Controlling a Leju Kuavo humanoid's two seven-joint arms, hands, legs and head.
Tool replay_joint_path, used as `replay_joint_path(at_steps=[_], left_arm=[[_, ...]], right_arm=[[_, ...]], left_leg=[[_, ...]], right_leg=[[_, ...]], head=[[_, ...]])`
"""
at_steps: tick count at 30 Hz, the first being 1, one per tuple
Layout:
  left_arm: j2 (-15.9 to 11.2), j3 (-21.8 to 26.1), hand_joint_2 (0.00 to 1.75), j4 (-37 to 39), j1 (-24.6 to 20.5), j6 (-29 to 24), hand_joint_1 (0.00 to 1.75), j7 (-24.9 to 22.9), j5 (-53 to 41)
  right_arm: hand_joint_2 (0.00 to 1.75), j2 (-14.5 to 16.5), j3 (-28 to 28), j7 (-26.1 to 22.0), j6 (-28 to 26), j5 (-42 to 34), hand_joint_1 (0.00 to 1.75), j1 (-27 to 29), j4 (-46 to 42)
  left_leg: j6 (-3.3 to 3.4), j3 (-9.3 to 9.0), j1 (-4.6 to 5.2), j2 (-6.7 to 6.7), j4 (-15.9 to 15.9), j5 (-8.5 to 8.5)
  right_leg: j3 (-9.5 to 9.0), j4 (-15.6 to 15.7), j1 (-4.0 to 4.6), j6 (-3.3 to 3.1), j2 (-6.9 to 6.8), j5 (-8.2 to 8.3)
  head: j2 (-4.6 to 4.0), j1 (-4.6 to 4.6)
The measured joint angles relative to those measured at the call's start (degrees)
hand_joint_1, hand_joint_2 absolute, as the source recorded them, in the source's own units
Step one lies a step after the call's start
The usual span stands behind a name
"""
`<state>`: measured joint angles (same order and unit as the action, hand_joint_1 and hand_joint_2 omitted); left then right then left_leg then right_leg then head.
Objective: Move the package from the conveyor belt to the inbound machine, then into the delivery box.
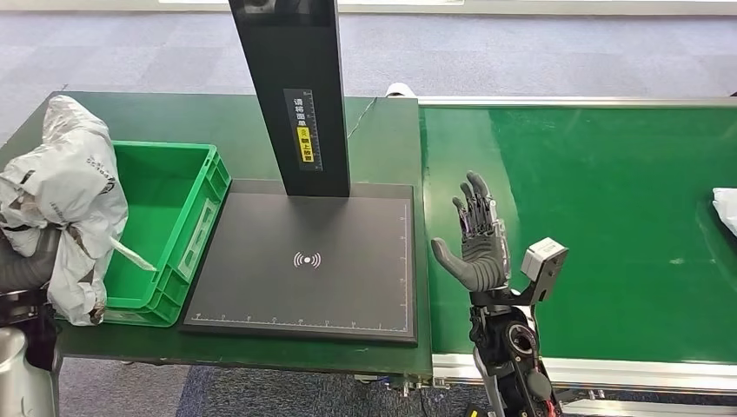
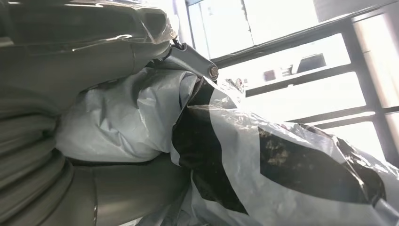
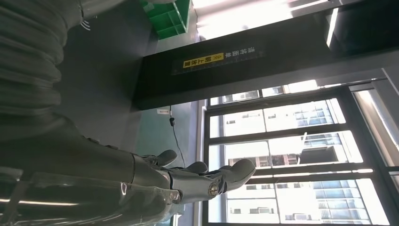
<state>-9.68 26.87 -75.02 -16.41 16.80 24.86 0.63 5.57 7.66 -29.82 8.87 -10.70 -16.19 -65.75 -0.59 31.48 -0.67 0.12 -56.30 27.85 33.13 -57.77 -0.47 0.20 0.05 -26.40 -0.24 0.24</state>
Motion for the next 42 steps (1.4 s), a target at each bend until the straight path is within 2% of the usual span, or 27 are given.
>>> replay_joint_path(at_steps=[6, 14, 17, 18, 21, 28, 31, 36, 40, 42], left_arm=[[-2.5, -1.1, 1.75, 8.2, -3.4, -0.5, 1.75, 0.0, -0.7], [-3.1, -1.5, 1.75, 10.3, -3.9, -0.6, 1.75, 0.0, -0.9], [-5.0, -3.4, 1.75, 17.5, -8.7, -7.6, 1.75, -2.9, -9.1], [-5.9, -4.2, 1.75, 21.1, -11.1, -10.1, 1.32, -3.8, -12.3], [-7.2, -5.6, 1.75, 26.4, -15.1, -10.4, 0.01, -3.6, -13.7], [-8.8, -7.4, 1.75, 29.0, -19.1, -9.2, 0.0, -4.8, -11.7], [-9.1, -7.8, 1.75, 27.2, -19.0, -11.2, 0.0, -4.9, -10.3], [-7.8, -8.2, 1.75, 17.0, -14.9, -16.4, 0.0, -3.9, -7.6], [-5.8, -9.1, 1.75, 4.7, -10.0, -17.7, 0.0, -3.3, -5.1], [-4.2, -9.8, 1.75, -2.4, -6.4, -17.6, 0.0, -1.6, -3.4]], right_arm=[[1.75, 0.1, 0.0, 0.1, 0.0, -0.1, 0.0, 0.0, 0.0], [1.75, 0.1, 0.0, 0.1, 0.0, -0.1, 0.0, 0.0, 0.0], [1.75, 0.1, 0.1, 1.1, -0.1, -0.7, 0.0, -0.1, -0.2], [1.75, 0.1, 0.1, 1.6, -0.1, -0.9, 0.0, -0.1, -0.3], [1.75, 0.1, 0.3, 2.0, -0.3, -1.3, 0.0, -0.1, -0.3], [1.75, 0.1, 0.9, 2.8, 0.0, -1.6, 0.0, -0.5, -0.3], [1.75, 0.3, 0.9, 3.1, 0.4, -1.5, 0.0, -1.3, -0.2], [1.75, 0.7, 0.9, 3.0, 0.2, -0.7, 0.0, -1.4, -0.2], [1.75, 0.8, 0.8, 2.8, -0.3, -0.2, 0.0, -1.4, -0.1], [1.75, 1.0, 0.8, 2.4, -0.2, 0.1, 0.0, -1.4, 0.1]], left_leg=[[0.0, 0.04, 0.01, 0.02, 0.0, 0.02], [-0.01, 0.08, 0.01, 0.02, 0.0, 0.02], [-0.04, 0.05, -0.02, -0.01, 0.0, -0.02], [-0.06, 0.04, -0.03, -0.01, 0.0, -0.04], [-0.07, 0.03, -0.04, 0.0, 0.0, -0.07], [-0.07, 0.1, -0.04, 0.0, 0.0, -0.07], [-0.07, 0.1, -0.04, 0.02, 0.0, -0.06], [-0.07, 0.14, -0.04, 0.01, 0.0, -0.06], [-0.06, 0.18, -0.02, 0.02, 0.0, -0.04], [-0.06, 0.18, 0.0, 0.09, 0.0, -0.02]], right_leg=[[0.08, 0.0, -0.01, -0.01, 0.02, 0.01], [0.12, 0.0, -0.01, -0.01, 0.02, 0.01], [0.09, 0.0, 0.02, -0.06, 0.0, 0.04], [0.08, 0.0, 0.03, -0.09, -0.01, 0.06], [0.08, 0.0, 0.04, -0.12, 0.0, 0.09], [0.14, 0.0, 0.04, -0.12, 0.01, 0.08], [0.16, 0.0, 0.04, -0.12, 0.02, 0.08], [0.19, 0.0, 0.04, -0.11, 0.01, 0.08], [0.21, 0.0, 0.02, -0.11, 0.02, 0.08], [0.23, 0.0, 0.0, -0.11, 0.07, 0.08]], head=[[0.0, 0.01], [0.0, -0.02], [0.0, -0.01], [0.0, 0.0], [0.0, 0.01], [0.0, 0.0], [0.0, 0.0], [0.0, 0.0], [0.0, 0.0], [0.0, 0.0]])
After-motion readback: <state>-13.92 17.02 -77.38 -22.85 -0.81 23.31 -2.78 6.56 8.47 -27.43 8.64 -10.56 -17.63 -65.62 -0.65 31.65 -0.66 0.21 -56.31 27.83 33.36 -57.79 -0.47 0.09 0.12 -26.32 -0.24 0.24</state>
